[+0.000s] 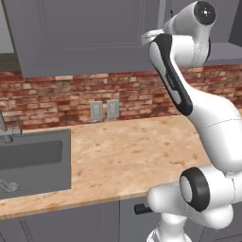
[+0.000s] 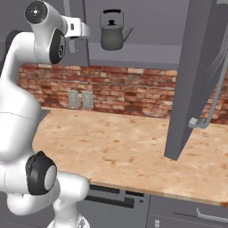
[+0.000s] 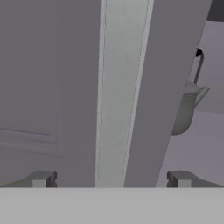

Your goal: Open the cabinet, pick the kettle from the cabinet, and place it in the sink.

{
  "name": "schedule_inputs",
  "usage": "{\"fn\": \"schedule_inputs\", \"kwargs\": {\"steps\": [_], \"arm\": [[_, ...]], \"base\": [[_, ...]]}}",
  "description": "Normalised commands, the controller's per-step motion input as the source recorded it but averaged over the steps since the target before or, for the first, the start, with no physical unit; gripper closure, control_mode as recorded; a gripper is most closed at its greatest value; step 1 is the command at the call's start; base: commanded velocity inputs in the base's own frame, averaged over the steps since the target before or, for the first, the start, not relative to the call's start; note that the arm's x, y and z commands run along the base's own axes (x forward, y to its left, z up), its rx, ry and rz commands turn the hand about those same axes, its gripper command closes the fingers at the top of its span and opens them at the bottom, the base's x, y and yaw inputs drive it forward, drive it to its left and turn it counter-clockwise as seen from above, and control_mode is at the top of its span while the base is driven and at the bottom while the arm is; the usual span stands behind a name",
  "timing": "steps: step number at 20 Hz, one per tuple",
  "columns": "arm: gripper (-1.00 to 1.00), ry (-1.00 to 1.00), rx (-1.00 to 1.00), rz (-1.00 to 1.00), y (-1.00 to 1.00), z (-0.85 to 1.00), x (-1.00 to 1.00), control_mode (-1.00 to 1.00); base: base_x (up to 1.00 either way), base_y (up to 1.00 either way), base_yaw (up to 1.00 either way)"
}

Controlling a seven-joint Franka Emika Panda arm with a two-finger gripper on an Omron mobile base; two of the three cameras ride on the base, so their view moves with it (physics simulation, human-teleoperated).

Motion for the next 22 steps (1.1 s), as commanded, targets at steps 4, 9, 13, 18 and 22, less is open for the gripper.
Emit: {"fn": "schedule_inputs", "kwargs": {"steps": [4, 9, 13, 18, 22], "arm": [[-1.0, 0.0, 0.0, 0.0, 0.0, -0.02, 0.56, -1.0], [-1.0, 0.01, 0.0, 0.0, 0.03, 0.0, 0.59, -1.0], [1.0, 0.01, 0.0, 0.0, 0.07, -0.01, 0.53, -1.0], [1.0, 0.0, 0.0, 0.0, 0.16, -0.07, 0.41, -1.0], [1.0, 0.0, 0.0, 0.0, 0.17, -0.04, 0.34, -1.0]], "base": [[0.0, 0.0, 0.0], [0.0, 0.0, 0.0], [0.0, 0.0, 0.0], [0.0, 0.0, 0.0], [0.0, 0.0, 0.0]]}}
